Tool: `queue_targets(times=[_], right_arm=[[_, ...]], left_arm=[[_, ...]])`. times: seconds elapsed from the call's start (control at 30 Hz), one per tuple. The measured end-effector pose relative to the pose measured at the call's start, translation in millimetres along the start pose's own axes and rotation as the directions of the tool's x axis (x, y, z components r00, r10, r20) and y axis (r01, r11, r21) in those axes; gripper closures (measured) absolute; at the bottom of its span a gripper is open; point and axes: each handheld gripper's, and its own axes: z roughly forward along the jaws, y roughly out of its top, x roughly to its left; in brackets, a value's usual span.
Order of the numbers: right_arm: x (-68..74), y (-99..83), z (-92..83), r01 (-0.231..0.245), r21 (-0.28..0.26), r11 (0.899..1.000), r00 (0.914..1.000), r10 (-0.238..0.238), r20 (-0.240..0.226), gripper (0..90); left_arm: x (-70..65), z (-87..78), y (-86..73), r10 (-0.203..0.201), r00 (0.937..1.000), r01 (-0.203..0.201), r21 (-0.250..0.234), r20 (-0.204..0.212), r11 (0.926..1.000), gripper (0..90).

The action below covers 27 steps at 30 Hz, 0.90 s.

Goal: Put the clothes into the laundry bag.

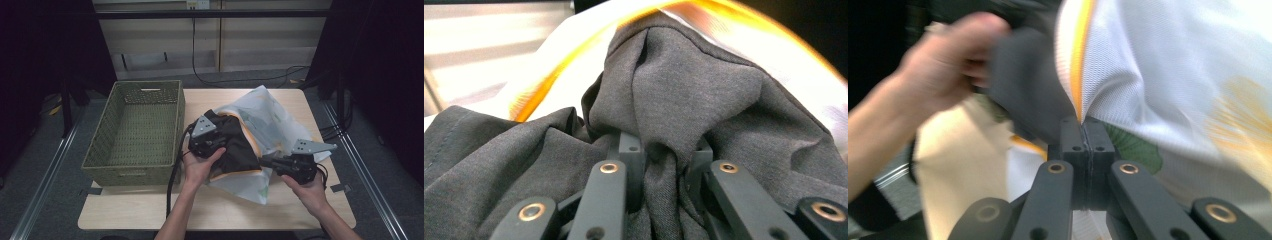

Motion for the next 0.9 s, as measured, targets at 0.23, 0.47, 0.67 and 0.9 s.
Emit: queue_targets(times=[0.23, 0.47, 0.67, 0.9], right_arm=[[6.7, -10.1, 14.8, 0.002, 0.061, 0.998, 0.9993, 0.000, -0.038, 90.0], [-10.0, -28.8, 13.2, -0.036, 0.105, 0.994, 0.9992, 0.038, -0.016, 89.7], [-14.0, -25.8, 3.5, -0.028, 0.072, 0.997, 0.9994, 0.027, 0.020, 69.6], [-7.9, 5.9, 9.2, 0.062, 0.035, 0.997, 0.9909, -0.065, 0.118, 52.5]], left_arm=[[-8.6, 41.8, -34.3, -0.001, 0.9963, -0.008, 0.106, 0.086, 0.9943, 77.1], [-23.9, 77.5, -61.2, 0.008, 0.9903, -0.032, 0.172, 0.139, 0.9846, 77.0], [-24.0, 72.0, -59.5, 0.003, 0.9847, -0.037, 0.194, 0.174, 0.9804, 72.5], [-36.4, 50.0, -61.0, -0.024, 0.9678, -0.024, 0.189, 0.250, 0.9816, 57.2]])
